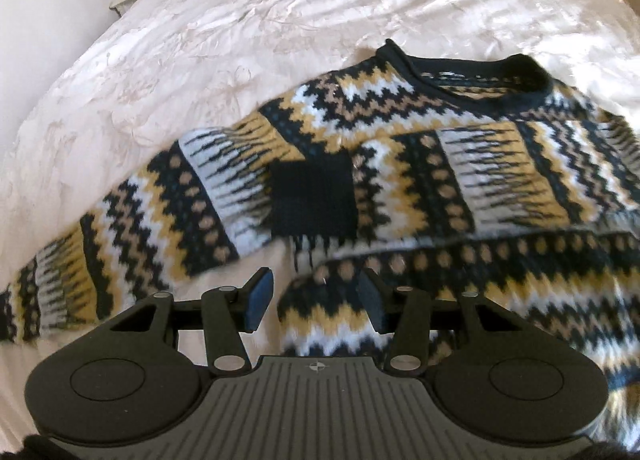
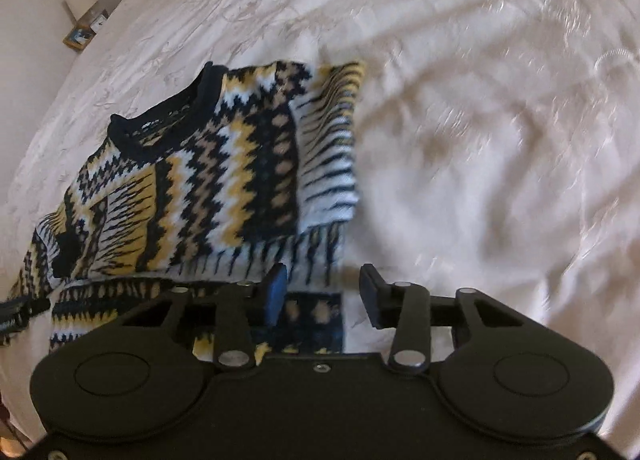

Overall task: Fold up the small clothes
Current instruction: 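Move the left tool to the other sleeve's navy cuff and grasp it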

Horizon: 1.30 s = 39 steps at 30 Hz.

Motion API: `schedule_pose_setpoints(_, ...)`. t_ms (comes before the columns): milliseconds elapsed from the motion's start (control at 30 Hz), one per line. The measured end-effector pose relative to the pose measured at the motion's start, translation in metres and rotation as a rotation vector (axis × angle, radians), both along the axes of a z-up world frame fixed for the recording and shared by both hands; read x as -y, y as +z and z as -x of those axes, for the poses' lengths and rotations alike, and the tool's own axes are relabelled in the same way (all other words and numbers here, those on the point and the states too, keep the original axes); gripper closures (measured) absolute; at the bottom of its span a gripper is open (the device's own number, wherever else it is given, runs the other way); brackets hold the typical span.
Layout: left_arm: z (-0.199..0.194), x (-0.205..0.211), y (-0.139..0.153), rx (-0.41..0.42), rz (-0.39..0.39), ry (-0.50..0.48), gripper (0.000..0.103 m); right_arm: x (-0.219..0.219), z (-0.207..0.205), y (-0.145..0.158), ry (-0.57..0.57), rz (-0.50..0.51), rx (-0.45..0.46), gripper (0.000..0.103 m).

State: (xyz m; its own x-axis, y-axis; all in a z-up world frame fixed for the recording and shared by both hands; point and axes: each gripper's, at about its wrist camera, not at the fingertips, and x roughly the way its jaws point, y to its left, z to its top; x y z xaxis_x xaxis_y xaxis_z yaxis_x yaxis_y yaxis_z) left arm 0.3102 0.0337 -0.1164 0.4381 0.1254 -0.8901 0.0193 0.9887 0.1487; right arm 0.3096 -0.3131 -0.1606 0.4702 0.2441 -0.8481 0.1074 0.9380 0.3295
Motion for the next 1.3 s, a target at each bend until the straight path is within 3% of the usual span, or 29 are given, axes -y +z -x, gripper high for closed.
schedule_pose_setpoints(67, 0.008, -0.005, 0.004, 0.001, 0.048, 0.006, 0.056, -0.006, -0.003, -0.006, 0.0, 0.012, -0.019, 0.058)
schedule_pose_setpoints(100, 0.01, -0.007, 0.006, 0.0, 0.063, 0.012, 0.056, -0.009, -0.005, -0.01, 0.005, 0.023, -0.038, 0.066)
schedule_pose_setpoints(167, 0.017, -0.012, 0.01, 0.005, 0.065, 0.029, 0.056, -0.015, -0.01, -0.012, 0.032, 0.043, -0.037, 0.093)
schedule_pose_setpoints(267, 0.027, -0.02, 0.016, 0.027, 0.062, 0.056, 0.056, -0.021, -0.013, -0.005, 0.068, 0.168, -0.008, 0.094)
schedule_pose_setpoints(333, 0.035, -0.029, 0.02, 0.04, 0.068, 0.09, 0.055, -0.018, -0.012, -0.007, 0.04, 0.176, -0.016, 0.093)
schedule_pose_setpoints(433, 0.048, -0.046, 0.026, 0.06, 0.072, 0.163, 0.046, -0.018, -0.008, -0.004, 0.022, 0.183, -0.004, 0.078)
schedule_pose_setpoints(467, 0.052, -0.053, 0.027, 0.064, 0.08, 0.19, 0.042, -0.019, -0.005, -0.001, 0.018, 0.185, 0.015, 0.07)
schedule_pose_setpoints(500, 0.056, -0.061, 0.028, 0.067, 0.091, 0.215, 0.035, -0.019, -0.001, 0.003, 0.014, 0.18, 0.032, 0.053)
schedule_pose_setpoints(567, 0.065, -0.082, 0.029, 0.073, 0.118, 0.261, 0.029, -0.017, 0.008, 0.014, 0.003, 0.169, 0.069, 0.037)
schedule_pose_setpoints(900, 0.094, -0.202, 0.031, 0.141, 0.101, 0.456, 0.025, -0.071, 0.034, 0.063, 0.047, 0.184, 0.204, 0.026)
schedule_pose_setpoints(1067, 0.095, -0.26, 0.022, 0.153, 0.115, 0.504, 0.025, -0.127, 0.042, 0.075, 0.095, 0.164, 0.208, 0.024)
schedule_pose_setpoints(1300, 0.088, -0.316, -0.001, 0.155, 0.199, 0.518, 0.025, -0.209, 0.045, 0.079, 0.15, 0.147, 0.173, 0.024)
